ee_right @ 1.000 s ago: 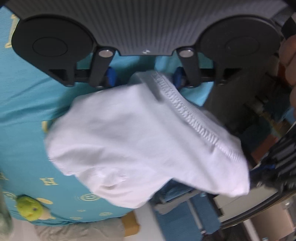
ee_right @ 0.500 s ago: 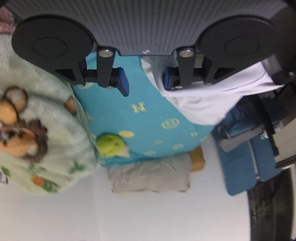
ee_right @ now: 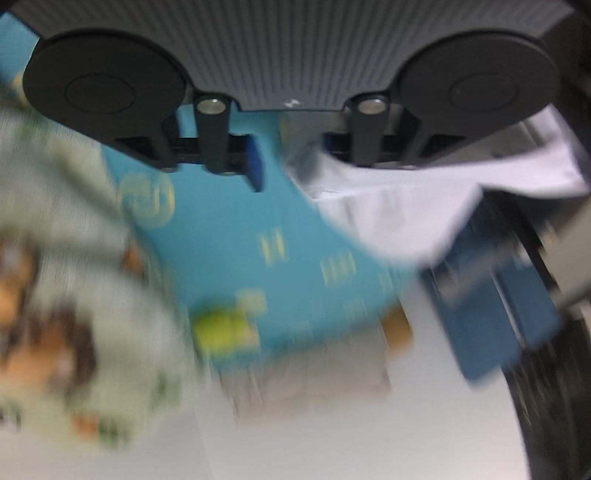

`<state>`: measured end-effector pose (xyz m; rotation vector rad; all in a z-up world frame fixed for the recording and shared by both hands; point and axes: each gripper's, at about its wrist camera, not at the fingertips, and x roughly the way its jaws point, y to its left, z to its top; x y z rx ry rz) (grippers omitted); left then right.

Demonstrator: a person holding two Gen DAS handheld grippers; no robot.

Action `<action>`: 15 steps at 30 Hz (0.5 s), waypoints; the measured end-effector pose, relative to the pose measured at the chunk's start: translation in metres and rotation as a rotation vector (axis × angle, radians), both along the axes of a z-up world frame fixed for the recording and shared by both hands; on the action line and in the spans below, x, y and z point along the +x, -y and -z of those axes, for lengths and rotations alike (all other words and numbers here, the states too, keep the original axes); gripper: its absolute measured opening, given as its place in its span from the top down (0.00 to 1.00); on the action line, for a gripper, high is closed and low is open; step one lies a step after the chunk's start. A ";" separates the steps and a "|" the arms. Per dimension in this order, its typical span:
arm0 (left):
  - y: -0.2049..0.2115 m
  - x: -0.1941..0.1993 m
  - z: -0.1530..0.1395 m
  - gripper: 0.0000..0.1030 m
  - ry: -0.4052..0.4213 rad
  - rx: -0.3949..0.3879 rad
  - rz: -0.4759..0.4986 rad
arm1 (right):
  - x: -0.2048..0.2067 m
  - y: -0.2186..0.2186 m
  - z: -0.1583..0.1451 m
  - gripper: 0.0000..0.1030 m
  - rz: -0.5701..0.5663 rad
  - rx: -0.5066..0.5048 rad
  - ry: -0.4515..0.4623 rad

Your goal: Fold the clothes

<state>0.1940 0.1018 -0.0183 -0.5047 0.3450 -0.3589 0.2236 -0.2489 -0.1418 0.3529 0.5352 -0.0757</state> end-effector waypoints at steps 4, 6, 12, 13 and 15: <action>0.005 0.006 0.004 0.96 -0.035 0.047 0.029 | -0.005 0.004 -0.023 0.84 -0.059 0.016 0.073; 0.009 0.010 0.010 0.96 -0.066 0.089 0.036 | -0.007 0.006 -0.034 0.86 -0.089 0.024 0.110; 0.023 0.011 0.025 0.66 -0.151 0.236 0.048 | -0.007 0.008 -0.043 0.86 -0.141 0.063 0.112; 0.025 0.007 0.024 0.58 -0.152 0.264 0.050 | -0.007 0.009 -0.043 0.86 -0.144 0.071 0.105; 0.030 -0.004 0.021 0.39 -0.140 0.323 0.048 | -0.008 0.009 -0.041 0.86 -0.147 0.084 0.094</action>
